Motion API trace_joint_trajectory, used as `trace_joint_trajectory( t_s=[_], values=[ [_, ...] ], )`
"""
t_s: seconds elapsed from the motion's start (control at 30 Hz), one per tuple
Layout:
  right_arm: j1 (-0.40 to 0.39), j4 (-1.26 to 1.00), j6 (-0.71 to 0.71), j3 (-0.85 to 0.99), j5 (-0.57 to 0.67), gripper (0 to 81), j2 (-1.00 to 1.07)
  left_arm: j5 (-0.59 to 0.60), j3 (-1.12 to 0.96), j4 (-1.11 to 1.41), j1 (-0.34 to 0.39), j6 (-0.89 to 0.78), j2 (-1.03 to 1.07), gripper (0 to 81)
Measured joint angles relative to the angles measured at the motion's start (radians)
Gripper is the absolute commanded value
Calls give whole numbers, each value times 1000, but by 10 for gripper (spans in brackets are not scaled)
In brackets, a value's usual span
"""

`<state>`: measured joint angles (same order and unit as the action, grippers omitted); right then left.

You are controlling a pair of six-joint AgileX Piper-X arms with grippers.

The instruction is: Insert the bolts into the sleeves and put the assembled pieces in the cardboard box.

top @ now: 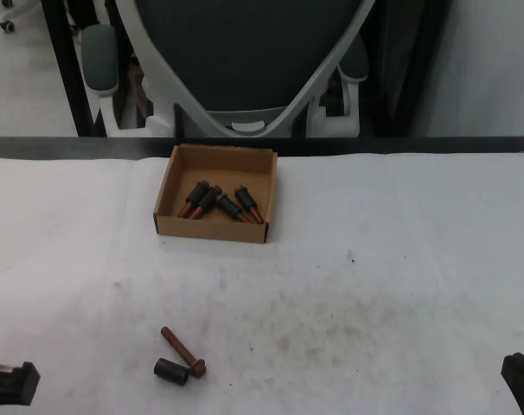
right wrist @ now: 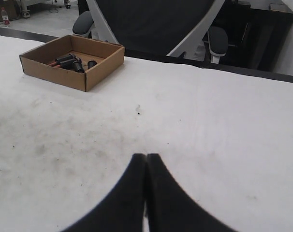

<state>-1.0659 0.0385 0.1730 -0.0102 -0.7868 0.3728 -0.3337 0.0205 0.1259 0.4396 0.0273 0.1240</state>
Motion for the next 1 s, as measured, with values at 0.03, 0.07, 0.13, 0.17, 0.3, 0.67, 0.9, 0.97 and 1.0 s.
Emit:
trace_joint_trajectory(
  t_s=[0.03,0.07,0.13,0.17,0.3,0.67,0.9,0.97,1.0],
  values=[
    [0,0,0,0,0,2,0,0,0,0,0,0,0,8],
    [0,0,0,0,0,2,0,0,0,0,0,0,0,8],
    [0,0,0,0,0,2,0,0,0,0,0,0,0,8],
    [0,0,0,0,0,2,0,0,0,0,0,0,0,8],
    [0,0,0,0,0,2,0,0,0,0,0,0,0,8],
    [0,0,0,0,0,2,0,17,0,-9,0,0,0,8],
    [0,0,0,0,0,2,0,17,0,-9,0,0,0,8],
    [0,0,0,0,0,2,0,17,0,-11,0,0,0,8],
    [0,0,0,0,0,2,0,17,0,-10,0,0,0,8]
  ],
)
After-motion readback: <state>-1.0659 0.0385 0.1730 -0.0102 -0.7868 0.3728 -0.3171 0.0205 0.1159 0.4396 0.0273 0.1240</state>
